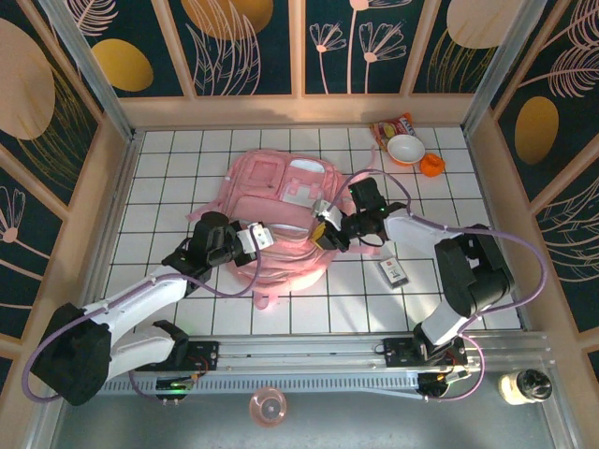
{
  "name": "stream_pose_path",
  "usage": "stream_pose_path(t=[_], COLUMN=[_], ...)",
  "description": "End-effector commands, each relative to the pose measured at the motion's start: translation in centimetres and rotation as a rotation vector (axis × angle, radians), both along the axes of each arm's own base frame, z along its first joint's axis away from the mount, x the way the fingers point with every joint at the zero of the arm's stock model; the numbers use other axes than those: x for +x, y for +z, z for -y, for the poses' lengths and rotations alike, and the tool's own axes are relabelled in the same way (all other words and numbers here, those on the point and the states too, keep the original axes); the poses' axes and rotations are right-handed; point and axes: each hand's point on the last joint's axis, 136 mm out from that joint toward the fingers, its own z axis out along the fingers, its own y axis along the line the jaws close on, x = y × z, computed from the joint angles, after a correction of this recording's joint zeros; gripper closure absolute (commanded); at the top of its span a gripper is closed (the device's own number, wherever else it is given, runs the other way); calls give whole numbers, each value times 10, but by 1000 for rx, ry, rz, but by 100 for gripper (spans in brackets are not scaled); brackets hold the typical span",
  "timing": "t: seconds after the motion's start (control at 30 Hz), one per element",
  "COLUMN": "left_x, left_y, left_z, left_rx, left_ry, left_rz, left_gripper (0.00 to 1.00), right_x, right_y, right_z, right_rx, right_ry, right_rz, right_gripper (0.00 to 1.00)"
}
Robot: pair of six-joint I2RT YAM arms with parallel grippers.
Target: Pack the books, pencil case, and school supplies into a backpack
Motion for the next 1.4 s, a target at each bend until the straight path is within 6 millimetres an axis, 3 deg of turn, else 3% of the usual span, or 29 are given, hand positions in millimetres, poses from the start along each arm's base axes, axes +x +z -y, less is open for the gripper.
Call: stream_pose_path(t=[0.0, 0.1, 0.27, 0.5, 0.57, 0.8, 0.97, 1.13, 1.27, 1.37], left_x=[14, 12, 8, 6, 4, 19, 35, 38, 37, 36], left_y=[37, 38, 46, 60, 64, 66, 69, 75, 81, 83], left_z=[9, 13, 16, 21, 25, 18, 11, 19, 31, 31], left_rx=[-109, -122, -146, -227, -259, -297, -271, -260, -282, -294], left_ry=[19, -3, -27, -38, -48, 59, 155, 172, 139, 134], left_rz=[78, 64, 71, 62, 46, 37, 64, 84, 78, 91], left_gripper=[100, 100, 100, 100, 100, 100, 100, 100, 100, 100], right_x=[-24, -20, 4, 2, 2, -11, -31, -32, -36, -26], right_y=[27, 23, 13, 13, 19, 52, 72, 82, 87, 75], right_z=[-10, -9, -2, -14, -18, -17, -19, -20, -21, -7], right_rx=[94, 82, 31, 56, 87, 150, 178, 172, 152, 90], right_ry=[54, 14, -97, -68, -74, -103, -104, -185, -232, -322], right_rz=[-58, -54, 9, 21, 20, -72, -292, -455, -494, -423], right_gripper=[88, 79, 67, 64, 67, 99, 100, 100, 100, 99])
